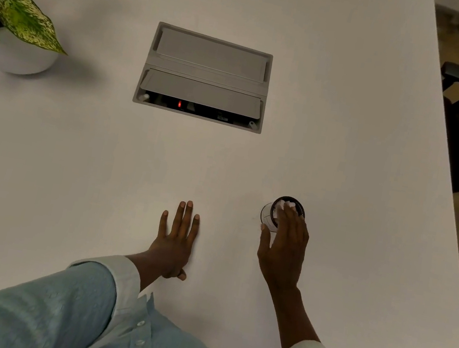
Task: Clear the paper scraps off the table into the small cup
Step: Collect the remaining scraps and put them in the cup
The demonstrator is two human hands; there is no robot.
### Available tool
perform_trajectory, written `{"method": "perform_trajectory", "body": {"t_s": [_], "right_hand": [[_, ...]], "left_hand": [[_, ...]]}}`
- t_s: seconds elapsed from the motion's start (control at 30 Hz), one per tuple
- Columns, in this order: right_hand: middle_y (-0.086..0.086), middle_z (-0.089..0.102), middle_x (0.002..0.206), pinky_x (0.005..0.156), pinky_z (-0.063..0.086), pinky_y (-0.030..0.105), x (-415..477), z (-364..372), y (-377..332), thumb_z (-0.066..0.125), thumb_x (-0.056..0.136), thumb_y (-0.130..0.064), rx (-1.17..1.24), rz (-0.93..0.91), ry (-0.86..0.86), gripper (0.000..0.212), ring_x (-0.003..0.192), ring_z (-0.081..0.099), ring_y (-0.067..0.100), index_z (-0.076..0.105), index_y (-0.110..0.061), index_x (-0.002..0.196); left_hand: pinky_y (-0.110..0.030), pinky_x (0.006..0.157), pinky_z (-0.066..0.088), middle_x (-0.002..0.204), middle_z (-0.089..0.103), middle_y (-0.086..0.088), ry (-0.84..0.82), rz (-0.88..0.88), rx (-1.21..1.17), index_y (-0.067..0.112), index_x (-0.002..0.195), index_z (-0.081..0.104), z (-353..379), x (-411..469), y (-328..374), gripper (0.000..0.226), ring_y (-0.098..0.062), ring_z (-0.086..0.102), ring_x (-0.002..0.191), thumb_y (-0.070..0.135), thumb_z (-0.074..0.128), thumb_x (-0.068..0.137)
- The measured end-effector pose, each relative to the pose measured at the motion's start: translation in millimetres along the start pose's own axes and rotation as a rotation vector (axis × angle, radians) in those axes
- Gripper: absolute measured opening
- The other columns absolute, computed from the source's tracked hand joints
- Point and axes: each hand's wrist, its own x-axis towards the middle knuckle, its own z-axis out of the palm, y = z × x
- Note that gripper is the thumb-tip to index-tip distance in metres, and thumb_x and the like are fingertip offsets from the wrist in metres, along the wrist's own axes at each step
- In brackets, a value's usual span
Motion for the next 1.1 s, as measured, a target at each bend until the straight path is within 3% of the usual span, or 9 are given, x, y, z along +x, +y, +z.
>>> {"method": "perform_trajectory", "body": {"t_s": [0.13,0.27,0.33,0.47,0.7,0.83,0.9,0.97,1.1], "right_hand": [[0.013,0.062,0.124,0.098,0.053,0.04,-11,13,-10,0.061,0.093,0.006,-0.023,-0.212,0.066,0.025,0.12,0.058,0.03,0.07,-0.003,0.115],[0.015,0.064,0.117,0.075,0.061,0.038,-19,40,-12,0.072,0.071,0.018,-0.119,-0.242,-0.183,0.044,0.109,0.062,0.031,0.069,-0.001,0.111],[0.023,0.063,0.124,0.079,0.062,0.042,-17,48,-18,0.075,0.062,0.019,-0.238,-0.21,-0.331,0.058,0.113,0.062,0.037,0.066,0.002,0.117],[0.038,0.044,0.145,0.108,0.047,0.046,-9,63,-22,0.076,0.073,0.005,-0.544,-0.196,-0.587,0.073,0.133,0.047,0.047,0.046,0.011,0.139],[0.038,0.05,0.133,0.104,0.05,0.044,-1,76,-14,0.064,0.085,0.002,-0.713,-0.216,-0.715,0.055,0.124,0.053,0.045,0.045,0.017,0.134],[0.019,0.056,0.095,0.074,0.052,0.035,-2,71,-14,0.073,0.074,0.01,-0.684,-0.293,-0.643,0.024,0.089,0.054,0.033,0.06,0.002,0.092],[0.017,0.06,0.086,0.053,0.048,0.029,0,64,-19,0.077,0.056,0.016,-0.61,-0.26,-0.604,0.03,0.078,0.059,0.028,0.06,-0.004,0.07],[0.013,0.061,0.081,0.041,0.04,0.027,0,60,-20,0.079,0.047,0.017,-0.571,-0.253,-0.536,0.035,0.073,0.061,0.026,0.058,-0.007,0.063],[0.009,0.06,0.075,0.039,0.036,0.026,-4,57,-22,0.084,0.04,0.014,-0.502,-0.24,-0.52,0.042,0.069,0.06,0.025,0.06,-0.008,0.065]], "left_hand": [[-0.077,0.115,0.001,0.148,-0.046,-0.038,0.003,-0.002,0.003,-0.004,0.151,-0.029,1,1,-1,0.153,-0.057,-0.044,0.137,0.073,0.076,0.071],[-0.076,0.115,-0.001,0.149,-0.047,-0.036,0.003,0.002,0.002,-0.003,0.151,-0.029,4,3,-2,0.154,-0.056,-0.043,0.138,0.073,0.076,0.069],[-0.076,0.115,-0.002,0.149,-0.046,-0.036,0.005,0.003,0.005,-0.002,0.151,-0.029,5,4,-2,0.154,-0.055,-0.044,0.138,0.074,0.076,0.069],[-0.075,0.117,-0.004,0.151,-0.046,-0.033,0.015,0.009,0.013,0.0,0.152,-0.029,7,3,-5,0.154,-0.053,-0.044,0.139,0.076,0.075,0.068],[-0.073,0.118,-0.002,0.151,-0.045,-0.033,0.028,0.013,0.029,0.001,0.153,-0.029,7,3,-6,0.152,-0.053,-0.042,0.141,0.078,0.073,0.069],[-0.073,0.118,-0.003,0.151,-0.045,-0.033,0.021,0.014,0.024,0.001,0.153,-0.028,8,5,-7,0.153,-0.053,-0.043,0.14,0.078,0.074,0.068],[-0.073,0.118,-0.005,0.151,-0.046,-0.033,0.009,0.011,0.025,0.001,0.152,-0.029,9,5,-7,0.153,-0.053,-0.044,0.139,0.078,0.073,0.069],[-0.074,0.117,-0.005,0.151,-0.046,-0.033,0.009,0.009,0.022,0.001,0.152,-0.03,8,6,-7,0.153,-0.053,-0.045,0.138,0.078,0.073,0.07],[-0.074,0.117,-0.004,0.15,-0.047,-0.033,-0.003,0.01,0.021,0.0,0.151,-0.032,8,6,-7,0.152,-0.053,-0.045,0.138,0.078,0.072,0.07]]}}
